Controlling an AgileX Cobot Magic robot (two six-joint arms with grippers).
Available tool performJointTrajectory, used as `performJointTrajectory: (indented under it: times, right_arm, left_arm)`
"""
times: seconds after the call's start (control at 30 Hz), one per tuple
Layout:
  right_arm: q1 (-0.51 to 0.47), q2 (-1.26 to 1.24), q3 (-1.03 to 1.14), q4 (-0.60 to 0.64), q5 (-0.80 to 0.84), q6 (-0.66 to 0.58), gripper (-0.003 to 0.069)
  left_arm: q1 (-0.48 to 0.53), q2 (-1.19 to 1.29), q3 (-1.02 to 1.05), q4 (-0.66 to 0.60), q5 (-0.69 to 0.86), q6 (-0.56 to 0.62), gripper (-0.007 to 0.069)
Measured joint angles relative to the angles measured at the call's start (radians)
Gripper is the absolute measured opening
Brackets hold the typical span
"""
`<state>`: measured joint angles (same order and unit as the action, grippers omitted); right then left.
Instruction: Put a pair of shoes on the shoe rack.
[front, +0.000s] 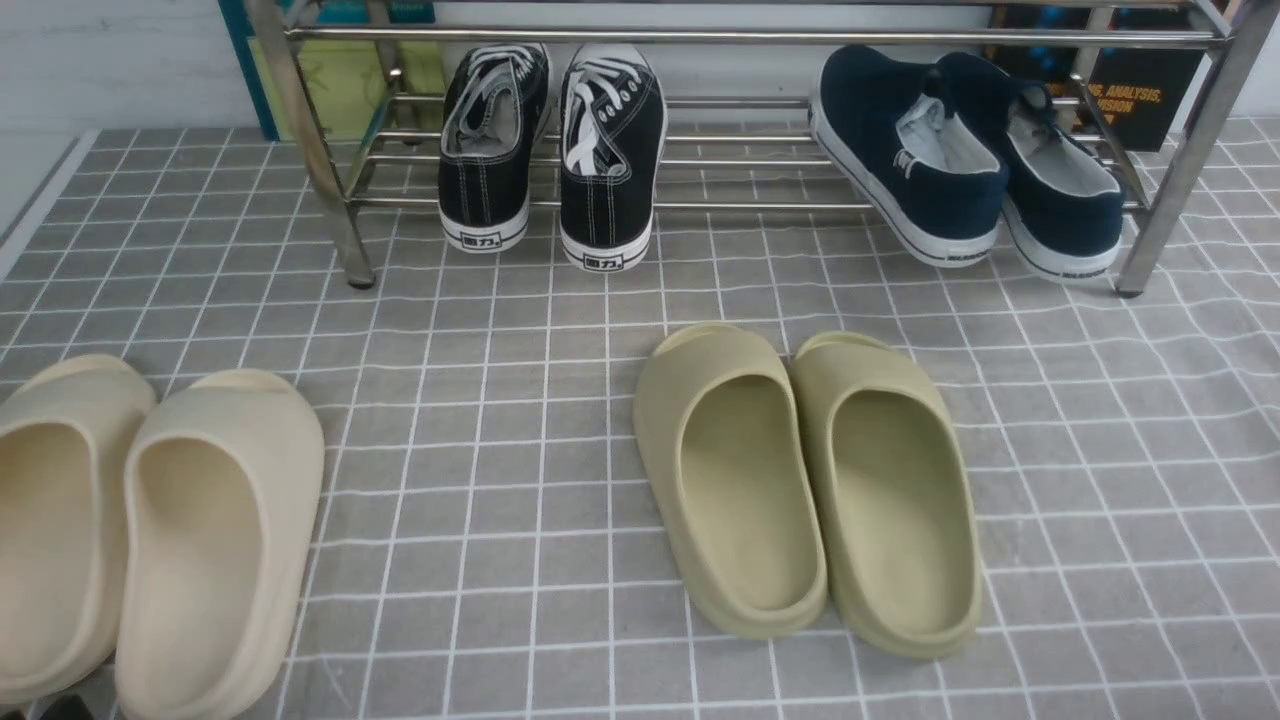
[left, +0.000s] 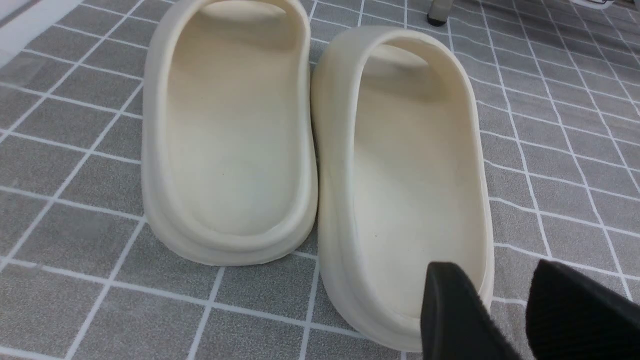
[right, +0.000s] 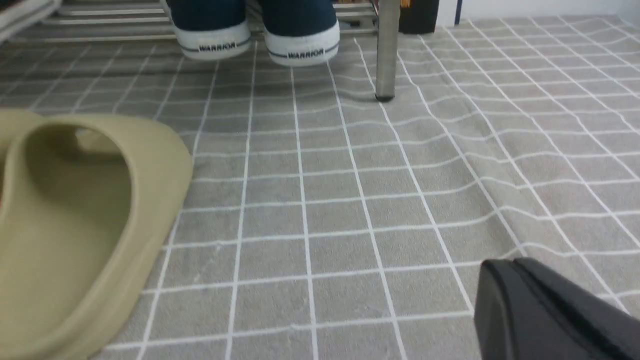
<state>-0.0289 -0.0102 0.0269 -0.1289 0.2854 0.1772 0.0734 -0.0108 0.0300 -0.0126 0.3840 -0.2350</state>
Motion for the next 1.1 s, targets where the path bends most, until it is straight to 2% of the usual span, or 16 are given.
performJointTrajectory:
  times: [0.4,1.1]
  right_arm:
    - [0.000,0.000,-0.009,0.084,0.090,-0.149,-0.0003]
    - [0.000,0.000,-0.010,0.090,0.096,-0.156,0.0001]
  left_arm:
    - [0.000,0.000,0.000,0.000,0.000,0.000,0.0238]
    - [0.000,0.000,0.000,0.000,0.000,0.000,0.0238]
